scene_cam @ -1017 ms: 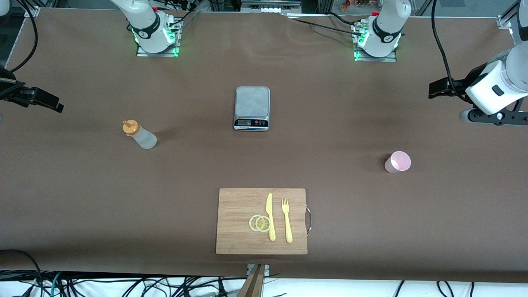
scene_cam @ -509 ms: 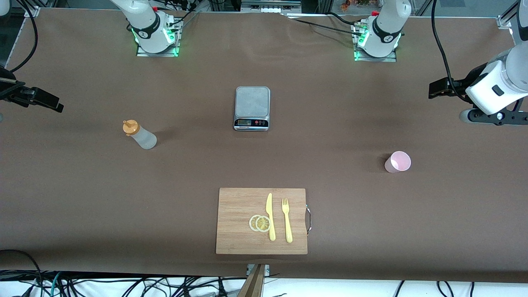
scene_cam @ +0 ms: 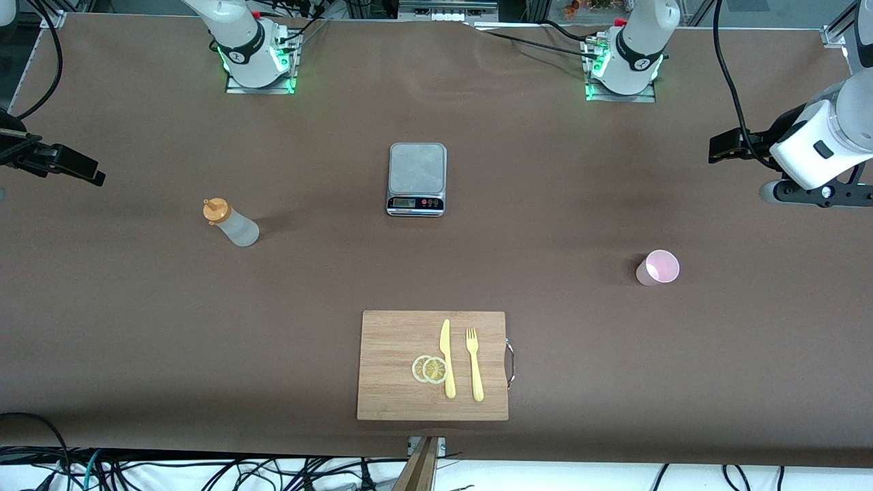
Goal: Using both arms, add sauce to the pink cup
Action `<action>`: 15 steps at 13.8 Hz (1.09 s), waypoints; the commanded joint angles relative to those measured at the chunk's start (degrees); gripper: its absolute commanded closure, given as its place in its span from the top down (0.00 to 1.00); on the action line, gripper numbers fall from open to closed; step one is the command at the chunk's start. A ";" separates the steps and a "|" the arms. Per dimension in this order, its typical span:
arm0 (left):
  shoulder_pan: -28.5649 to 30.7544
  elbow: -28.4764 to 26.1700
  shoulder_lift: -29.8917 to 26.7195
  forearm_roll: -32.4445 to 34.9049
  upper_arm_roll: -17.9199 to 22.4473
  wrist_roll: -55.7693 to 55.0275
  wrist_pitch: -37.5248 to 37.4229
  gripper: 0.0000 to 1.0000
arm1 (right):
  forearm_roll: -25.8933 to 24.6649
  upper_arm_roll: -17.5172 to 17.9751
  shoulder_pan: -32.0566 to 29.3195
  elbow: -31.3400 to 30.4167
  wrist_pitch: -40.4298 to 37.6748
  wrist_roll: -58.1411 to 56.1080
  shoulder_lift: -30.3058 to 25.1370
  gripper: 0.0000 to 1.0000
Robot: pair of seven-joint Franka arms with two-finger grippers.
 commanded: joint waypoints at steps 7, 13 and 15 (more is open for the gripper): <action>0.59 -0.34 1.71 0.38 0.17 1.07 1.69 1.00 | 0.76 0.37 -0.48 -0.25 0.13 -0.39 -0.46 1.00; 3.39 -0.16 5.14 -0.41 0.43 1.16 5.20 1.00 | 0.76 0.46 -0.40 -0.25 0.13 -0.30 -0.46 1.00; 4.98 -1.65 7.15 -1.73 0.60 1.33 9.85 1.00 | 0.76 0.46 -0.13 -0.25 0.22 -0.30 -0.46 1.00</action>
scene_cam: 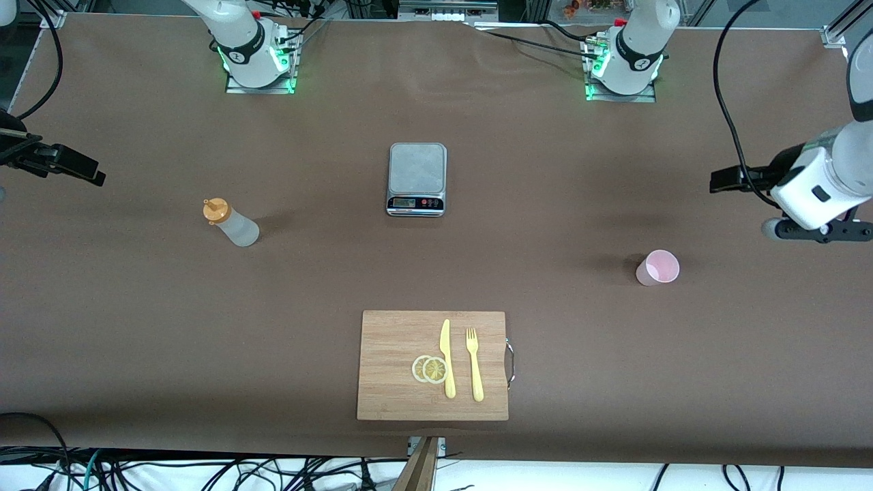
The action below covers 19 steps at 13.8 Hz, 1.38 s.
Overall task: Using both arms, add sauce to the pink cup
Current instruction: 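Reach the left gripper down to the pink cup and grasp it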
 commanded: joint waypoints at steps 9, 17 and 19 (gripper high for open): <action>1.99 -22.00 3.80 3.94 0.07 3.34 29.04 1.00 | 0.76 0.38 -0.16 -0.33 0.09 -0.30 -0.47 1.00; 2.25 -26.33 10.04 3.85 1.30 6.70 42.59 0.99 | 0.76 0.29 -0.16 -0.25 0.18 -0.30 -0.47 1.00; 2.34 -27.20 10.57 3.85 1.74 6.70 44.17 0.99 | 0.76 0.38 -0.16 -0.25 0.18 -0.30 -0.47 1.00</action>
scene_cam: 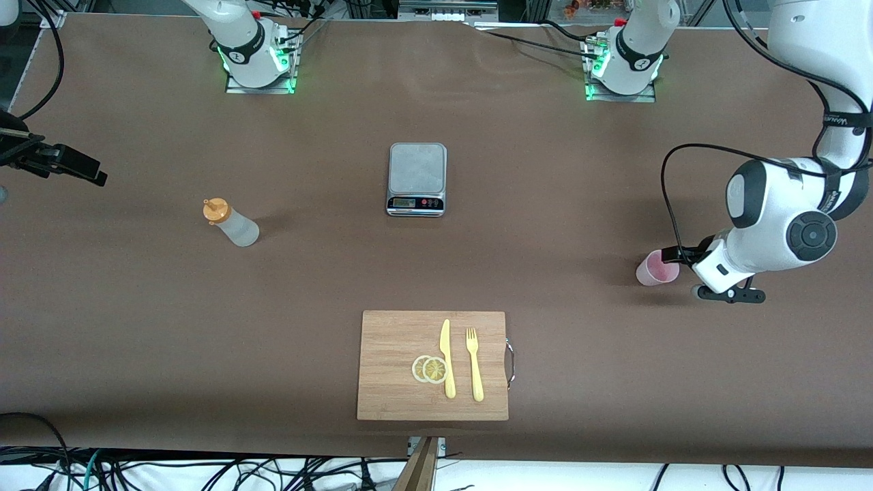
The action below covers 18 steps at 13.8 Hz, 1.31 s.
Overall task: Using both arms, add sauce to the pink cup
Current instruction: 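Reach the left gripper down to the pink cup and grasp it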
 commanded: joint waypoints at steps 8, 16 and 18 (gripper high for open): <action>0.14 -2.70 1.76 1.16 0.79 0.93 6.77 0.91 | 0.76 0.13 -0.19 -0.24 0.07 -0.30 -0.46 1.00; -0.56 -2.35 2.20 1.16 0.79 -2.67 6.16 0.28 | 0.76 0.22 -0.19 -0.24 -0.02 -0.30 -0.46 1.00; -0.56 -2.17 2.20 1.07 0.79 -2.68 6.07 0.09 | 0.76 0.22 -0.19 -0.33 -0.02 -0.30 -0.46 1.00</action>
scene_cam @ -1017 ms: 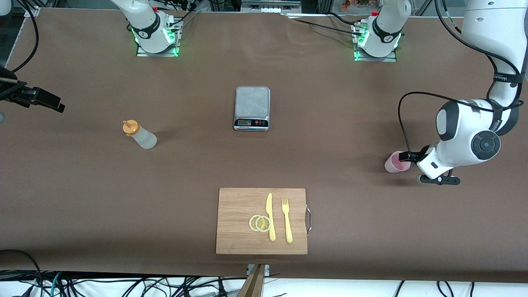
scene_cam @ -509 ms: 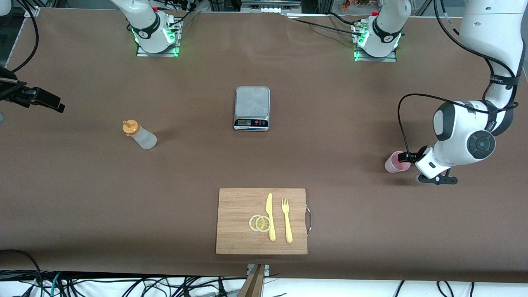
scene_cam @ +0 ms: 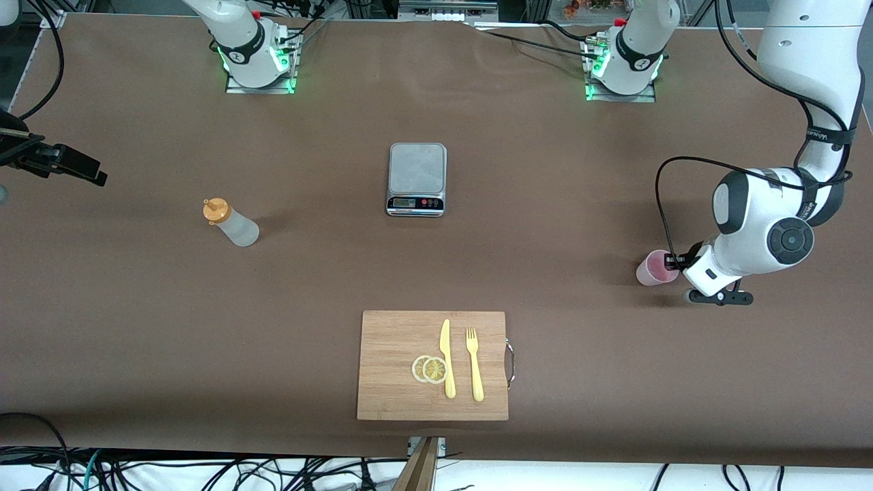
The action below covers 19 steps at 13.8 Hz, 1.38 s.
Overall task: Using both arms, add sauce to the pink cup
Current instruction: 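Lift the pink cup with the left gripper and carry it toward the scale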
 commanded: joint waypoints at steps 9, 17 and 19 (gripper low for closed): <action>-5.81 6.94 -3.22 -3.74 -0.28 -1.57 -10.33 0.00 | 0.76 0.22 -0.19 -0.24 -0.02 -0.39 -0.46 1.00; -24.00 7.74 -6.04 -13.70 -0.45 -17.00 -17.65 0.00 | 0.76 0.21 -0.19 -0.24 -0.10 -0.39 -0.46 1.00; -29.53 8.61 -5.78 -14.05 -0.37 -21.94 -17.65 0.00 | 0.76 0.13 -0.19 -0.24 -0.10 -0.39 -0.46 1.00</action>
